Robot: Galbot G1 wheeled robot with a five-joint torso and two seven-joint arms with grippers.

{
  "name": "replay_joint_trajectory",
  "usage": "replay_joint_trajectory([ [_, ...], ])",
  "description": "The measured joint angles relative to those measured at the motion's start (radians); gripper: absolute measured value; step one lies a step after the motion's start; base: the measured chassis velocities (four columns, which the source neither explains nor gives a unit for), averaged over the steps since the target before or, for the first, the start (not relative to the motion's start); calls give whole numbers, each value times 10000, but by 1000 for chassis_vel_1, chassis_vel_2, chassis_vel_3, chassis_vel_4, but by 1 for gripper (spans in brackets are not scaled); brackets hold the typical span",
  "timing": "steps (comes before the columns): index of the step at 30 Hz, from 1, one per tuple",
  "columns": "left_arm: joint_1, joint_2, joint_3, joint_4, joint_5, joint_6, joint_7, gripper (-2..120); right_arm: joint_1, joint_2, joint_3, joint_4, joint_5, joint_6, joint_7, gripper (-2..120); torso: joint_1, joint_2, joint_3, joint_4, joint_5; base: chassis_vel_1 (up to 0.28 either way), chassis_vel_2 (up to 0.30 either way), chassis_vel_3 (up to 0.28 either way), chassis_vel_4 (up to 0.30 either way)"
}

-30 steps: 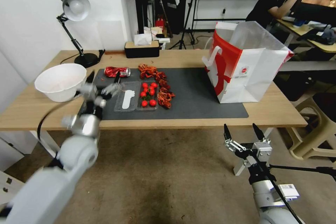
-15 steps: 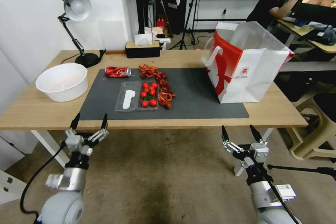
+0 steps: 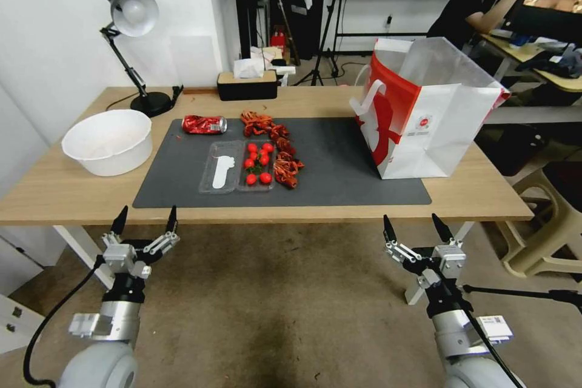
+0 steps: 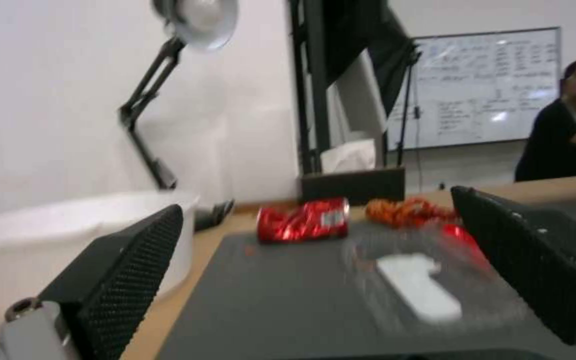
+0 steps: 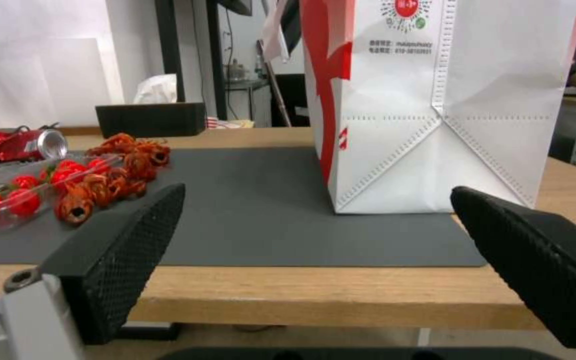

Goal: Pick up the trash from the table and place it into the takeout bag.

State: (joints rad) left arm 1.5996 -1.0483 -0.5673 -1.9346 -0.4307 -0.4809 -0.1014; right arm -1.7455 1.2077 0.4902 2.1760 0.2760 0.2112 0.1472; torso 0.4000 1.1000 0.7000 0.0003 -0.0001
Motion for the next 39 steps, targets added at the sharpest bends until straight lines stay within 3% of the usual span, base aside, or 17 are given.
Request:
replay_joint_trajectory([
  [3,-1575,1227,481,211,-577,804,403,100,-6,-79,5,2,3,0,-3,100,1,0,0,-7,2,0,0,0,0],
  [4,-1575,1227,481,211,-577,804,403,100,-6,-79,5,2,3,0,-3,100,1,0,0,-7,2,0,0,0,0],
  [7,-3118,2379,1180,818,-1309,1503,1305,100,-51,-118,50,70,10,-1,5,100,2,-2,2,-8,-1,0,0,0,0],
  [8,-3118,2379,1180,818,-1309,1503,1305,100,-51,-118,50,70,10,-1,5,100,2,-2,2,-8,-1,0,0,0,0],
  [10,-4418,3260,1731,1336,-2040,2250,1788,100,-81,-134,84,132,4,-3,0,100,2,-2,2,-9,0,0,0,0,0],
  [17,-5344,4279,1829,2191,-2293,2748,2318,100,659,-627,-316,-151,288,-161,8,100,2,-3,2,3,1,0,0,0,0],
  [20,-6192,4707,2238,2892,-2089,2831,2838,100,817,-817,-381,-215,411,-193,17,100,3,-3,2,7,-5,0,0,0,0],
  [22,-7694,5165,3255,3465,-1956,3326,3677,100,806,-874,-332,-215,461,-199,33,100,2,-2,2,-5,1,0,0,0,0],
  [24,-8099,5226,3570,3587,-1940,3461,3866,100,802,-866,-332,-214,461,-199,34,100,1,-2,1,-8,1,0,0,0,0],
  [26,-9413,5313,4757,3992,-1892,3712,4330,100,809,-799,-355,-222,434,-199,34,100,1,-2,0,-2,2,0,0,0,0],
  [27,-9413,5313,4757,3992,-1892,3712,4330,100,809,-799,-355,-222,434,-199,34,100,1,-2,0,-2,2,0,0,0,0],
  [30,-11934,5223,6991,5097,-1526,3783,5261,100,857,-715,-442,-269,343,-199,28,100,2,-2,2,-3,-2,0,0,0,0],
  [31,-12647,5111,7513,5468,-1182,3776,5511,100,872,-703,-457,-275,329,-200,28,100,2,-3,1,0,2,0,0,0,0],
  [32,-12647,5111,7513,5468,-1182,3776,5511,100,872,-703,-457,-275,329,-200,28,100,2,-3,1,0,2,0,0,0,0],
  [35,-15306,4348,9700,7046,496,3578,6720,100,873,-682,-460,-280,300,-207,27,100,1,-1,2,-6,2,0,0,0,0],
  [36,-15306,4348,9700,7046,496,3578,6720,100,873,-682,-460,-280,300,-207,27,100,1,-1,2,-6,2,0,0,0,0],
  [39,-17026,3291,10866,8683,1933,3051,8164,100,795,-685,-378,-281,298,-201,27,100,1,-2,2,-6,0,0,0,0,0],
])
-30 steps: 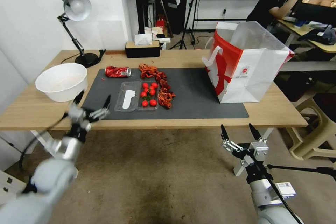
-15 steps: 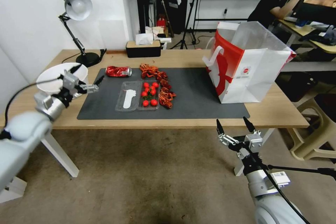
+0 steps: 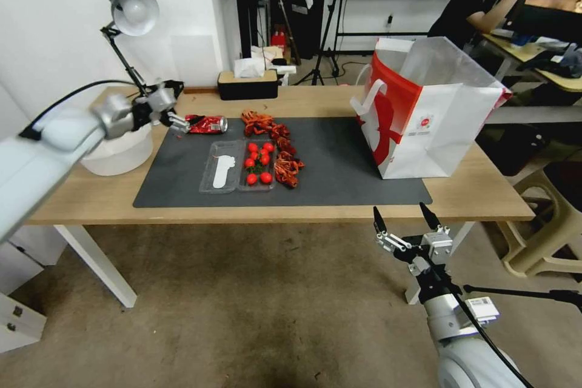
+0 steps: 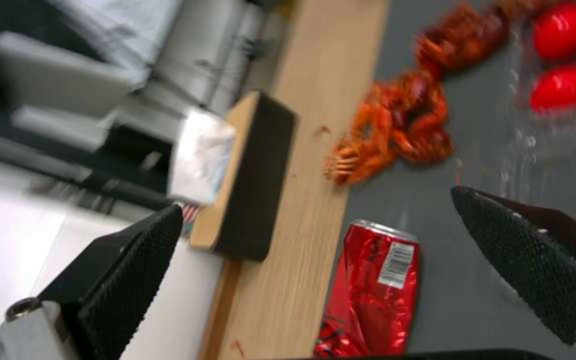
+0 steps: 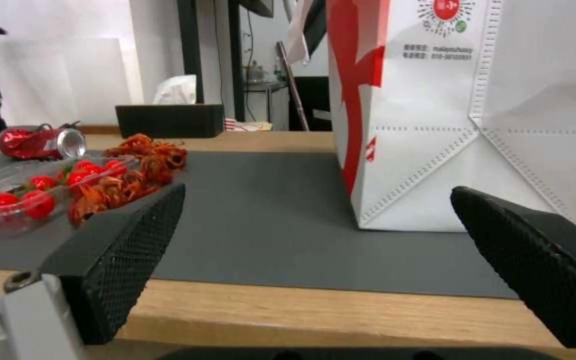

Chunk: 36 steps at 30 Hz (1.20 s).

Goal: Pick up the trash from the table and place it into the takeout bag.

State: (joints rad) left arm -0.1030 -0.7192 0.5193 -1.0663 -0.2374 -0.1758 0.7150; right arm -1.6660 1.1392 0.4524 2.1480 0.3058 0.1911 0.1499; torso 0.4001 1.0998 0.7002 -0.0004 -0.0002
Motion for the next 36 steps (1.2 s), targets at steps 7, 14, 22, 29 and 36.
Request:
replay_joint_trajectory([
  [7,-1676,-1727,659,2625,1863,-769,1876,100,-55,-6,115,-7,25,45,5,100,0,1,-1,5,3,0,0,0,0],
  [14,-1993,-2409,1030,3311,2228,-627,2537,100,3,-23,144,-117,68,95,13,100,-1,1,-1,5,3,0,0,0,0],
  [22,-1864,-3064,1274,4227,2313,-270,2136,100,160,-20,87,-256,98,111,17,100,-1,1,-1,3,2,0,0,0,0],
  [29,-1836,-3423,1245,4952,2861,-227,1922,100,119,-26,85,-272,105,149,18,100,-1,1,-2,4,1,0,0,0,0],
  [36,-1983,-3596,1339,5276,3246,-225,2023,98,104,-29,95,-269,115,161,20,100,-1,3,-3,3,1,0,0,0,0],
])
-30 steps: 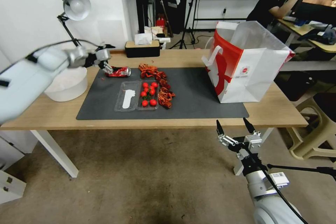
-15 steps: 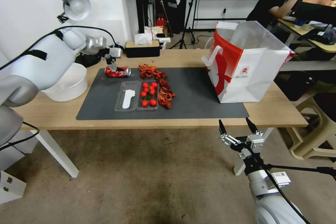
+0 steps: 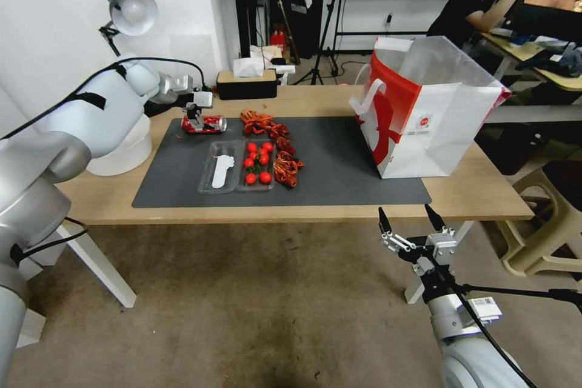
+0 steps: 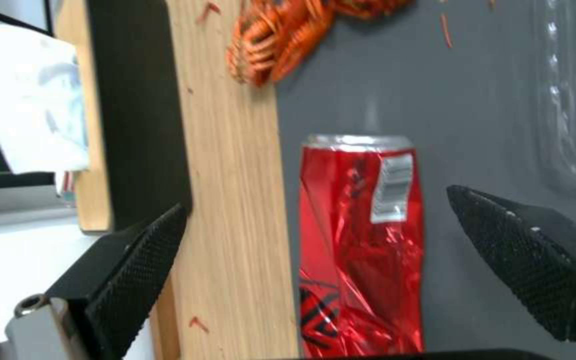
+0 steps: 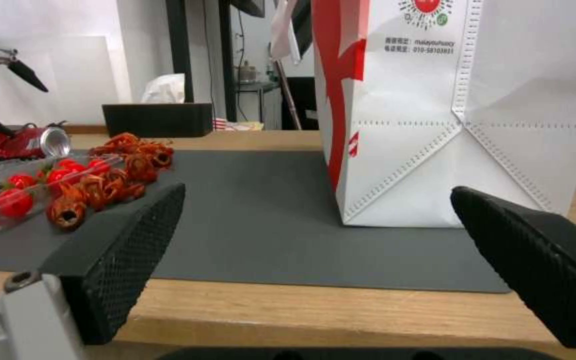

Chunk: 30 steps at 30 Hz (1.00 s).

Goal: Pick up the trash from the table and place it into the takeout bag.

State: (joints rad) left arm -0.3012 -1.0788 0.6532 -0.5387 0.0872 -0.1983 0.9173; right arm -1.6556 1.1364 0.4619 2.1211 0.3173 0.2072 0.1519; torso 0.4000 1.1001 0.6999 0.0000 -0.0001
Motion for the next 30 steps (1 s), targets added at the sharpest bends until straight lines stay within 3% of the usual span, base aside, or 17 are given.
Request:
replay_joint_trajectory([
  [12,-71,-552,-87,1129,579,-92,39,95,-26,9,0,8,-1,19,0,100,0,0,0,0,1,0,0,0,0],
  [30,4,-935,-220,1793,1037,-98,-240,88,-3,-6,-41,-66,-4,35,-4,100,0,0,0,0,1,0,0,0,0],
])
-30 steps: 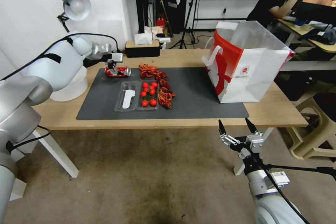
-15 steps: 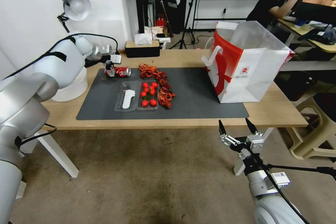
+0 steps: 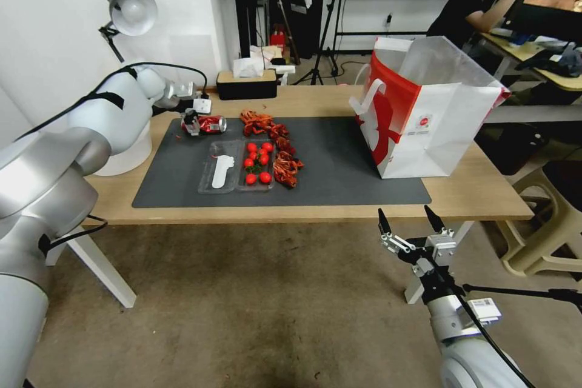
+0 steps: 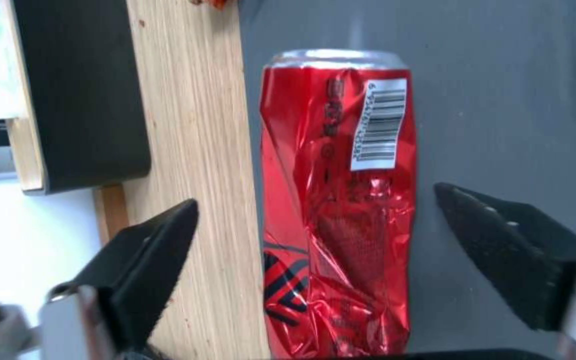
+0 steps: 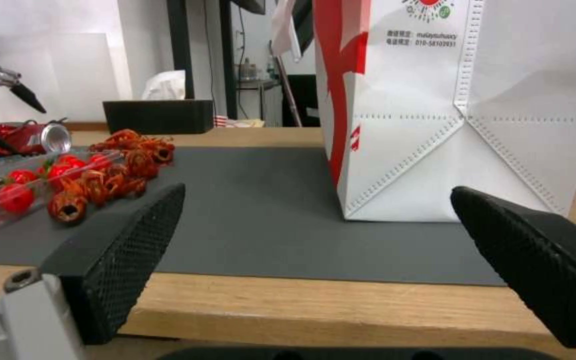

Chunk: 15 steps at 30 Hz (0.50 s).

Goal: Pick up the trash from the table and place it into the takeout bag.

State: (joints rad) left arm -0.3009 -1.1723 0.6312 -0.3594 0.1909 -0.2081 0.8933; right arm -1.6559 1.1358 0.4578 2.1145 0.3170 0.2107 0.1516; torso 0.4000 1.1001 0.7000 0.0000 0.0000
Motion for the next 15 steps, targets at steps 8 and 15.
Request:
replay_joint_trajectory([
  [8,40,-150,-3,295,241,15,-181,70,1,12,-41,-15,-10,0,-5,100,0,0,0,0,0,0,0,0,0],
  [15,119,-153,7,201,454,14,-189,51,-12,21,-52,-21,-25,0,-9,100,0,0,0,0,-1,0,0,0,0],
])
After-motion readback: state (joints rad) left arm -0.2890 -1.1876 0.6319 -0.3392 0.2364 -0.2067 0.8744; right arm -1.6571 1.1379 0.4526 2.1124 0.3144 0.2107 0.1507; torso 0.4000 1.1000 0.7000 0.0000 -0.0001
